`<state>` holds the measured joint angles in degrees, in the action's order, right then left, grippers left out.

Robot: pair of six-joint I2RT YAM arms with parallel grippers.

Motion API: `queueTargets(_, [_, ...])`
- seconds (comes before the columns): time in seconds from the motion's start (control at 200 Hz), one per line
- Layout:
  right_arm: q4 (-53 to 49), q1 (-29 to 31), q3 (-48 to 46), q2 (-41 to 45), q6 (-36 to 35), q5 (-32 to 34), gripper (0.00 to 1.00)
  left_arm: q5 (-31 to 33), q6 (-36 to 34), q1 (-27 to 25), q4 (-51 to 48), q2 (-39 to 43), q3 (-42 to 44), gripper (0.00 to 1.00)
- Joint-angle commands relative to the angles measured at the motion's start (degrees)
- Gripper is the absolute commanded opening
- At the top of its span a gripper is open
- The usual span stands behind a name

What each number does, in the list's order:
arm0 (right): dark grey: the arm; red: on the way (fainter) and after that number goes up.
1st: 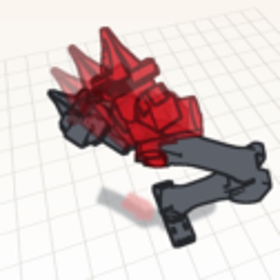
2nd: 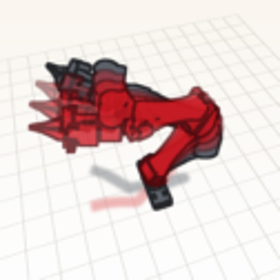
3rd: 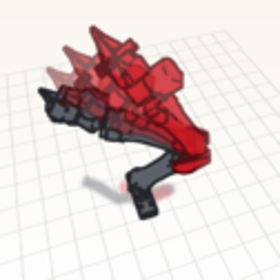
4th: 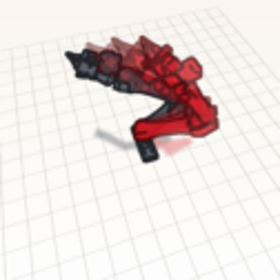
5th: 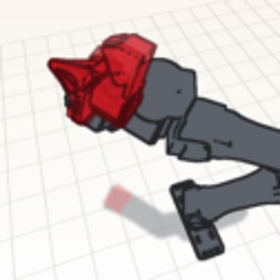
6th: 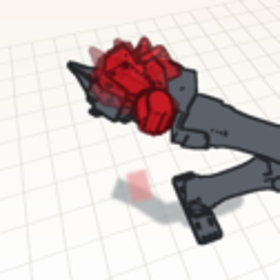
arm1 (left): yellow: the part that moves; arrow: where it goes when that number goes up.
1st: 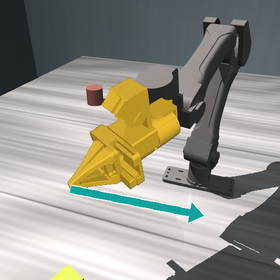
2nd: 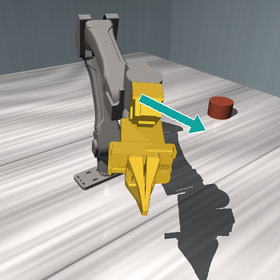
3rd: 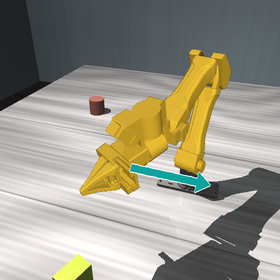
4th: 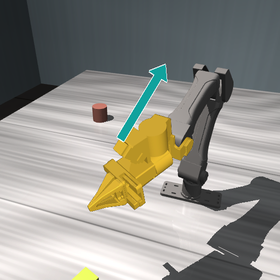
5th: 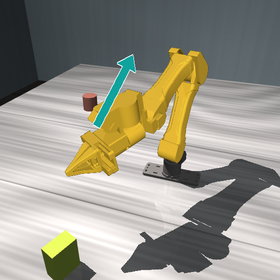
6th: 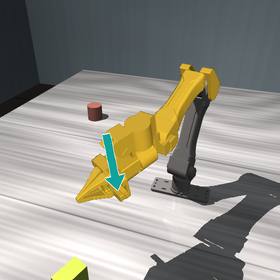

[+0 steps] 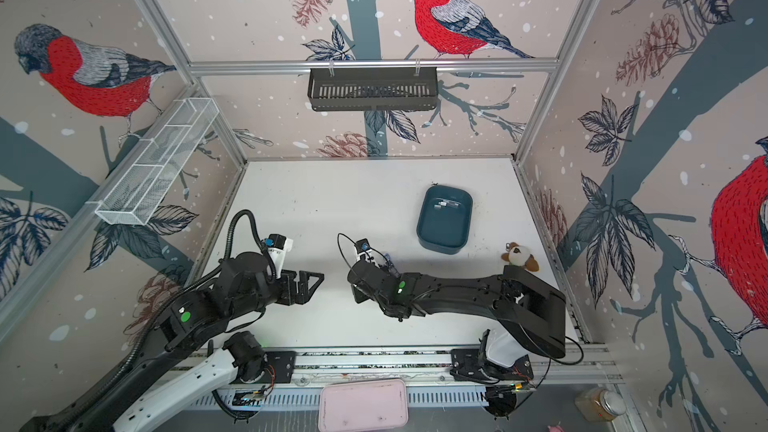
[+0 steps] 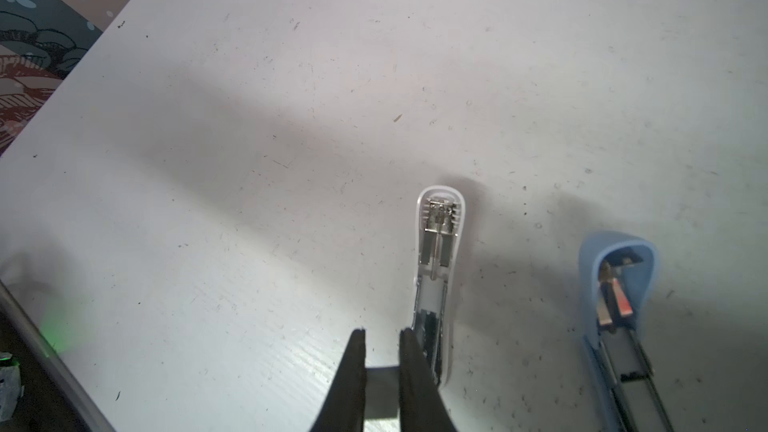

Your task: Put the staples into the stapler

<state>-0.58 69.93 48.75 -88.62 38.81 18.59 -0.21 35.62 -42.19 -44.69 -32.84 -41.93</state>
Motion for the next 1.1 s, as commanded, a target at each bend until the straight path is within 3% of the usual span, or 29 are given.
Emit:
queueTargets(0.0, [-1.5, -0.1, 1.5, -1.8, -0.1, 2.0, 0.15, 5.2, 0.5, 0.1, -4.8, 0.3, -0.4, 0.99])
queueTargets(0.495, [-4.7, -0.2, 4.2, -7.9, 0.2, 3.5, 0.15, 0.5, -2.5, 4.5, -2.6, -0.9, 0.4, 0.99])
queueTargets(1.091, [-3.8, -1.0, 3.6, -8.6, -0.5, 2.4, 0.14, -1.6, -3.6, 6.9, -2.0, -1.7, 0.6, 0.99])
